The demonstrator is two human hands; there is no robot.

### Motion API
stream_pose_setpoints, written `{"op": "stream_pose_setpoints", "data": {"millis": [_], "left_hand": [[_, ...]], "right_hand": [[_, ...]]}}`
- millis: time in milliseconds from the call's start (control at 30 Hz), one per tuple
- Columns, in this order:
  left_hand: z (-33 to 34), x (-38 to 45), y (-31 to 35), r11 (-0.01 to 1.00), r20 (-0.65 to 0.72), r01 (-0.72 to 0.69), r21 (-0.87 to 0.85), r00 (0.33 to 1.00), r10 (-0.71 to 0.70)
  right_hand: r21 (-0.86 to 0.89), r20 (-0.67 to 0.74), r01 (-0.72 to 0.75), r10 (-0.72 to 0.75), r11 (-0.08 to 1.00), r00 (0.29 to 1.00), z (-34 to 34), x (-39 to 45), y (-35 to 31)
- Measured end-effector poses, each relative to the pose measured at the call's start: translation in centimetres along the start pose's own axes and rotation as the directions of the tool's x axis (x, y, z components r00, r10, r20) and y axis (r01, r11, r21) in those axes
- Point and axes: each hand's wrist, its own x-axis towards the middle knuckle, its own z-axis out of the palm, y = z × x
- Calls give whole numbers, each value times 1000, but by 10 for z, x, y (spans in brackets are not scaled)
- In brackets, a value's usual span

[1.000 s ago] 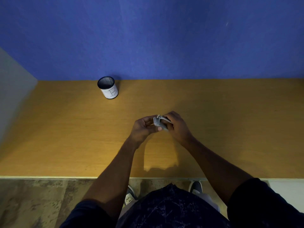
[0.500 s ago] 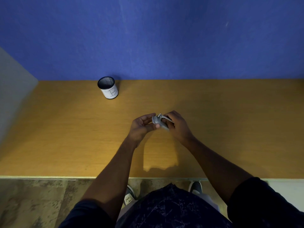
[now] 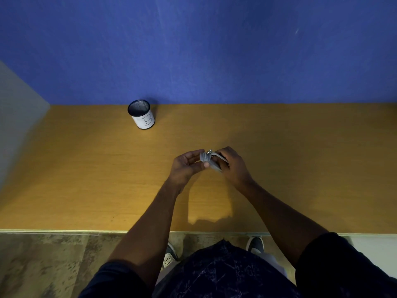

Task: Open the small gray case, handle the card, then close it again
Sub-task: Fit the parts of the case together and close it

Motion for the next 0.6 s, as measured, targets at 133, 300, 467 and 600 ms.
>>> {"op": "stream_pose_setpoints", "data": {"millis": [133, 300, 467, 600], "left_hand": [[0, 0, -1, 1000, -1, -9, 0, 1000, 9], [-1, -2, 1, 1000, 28, -22, 1, 999, 22], [1, -1, -1, 1000, 12, -20, 0, 1000, 20], [1, -2, -1, 1000, 6, -15, -1, 1000, 15]], "right_hand": [[1, 1, -7, 7, 1000, 1000, 1, -1, 0], [47, -52, -46, 48, 998, 997, 2, 2, -3], [23, -16, -3, 4, 1000, 1000, 3, 1, -4], [9, -7, -1, 1, 1000, 1000, 4, 0, -2]]}}
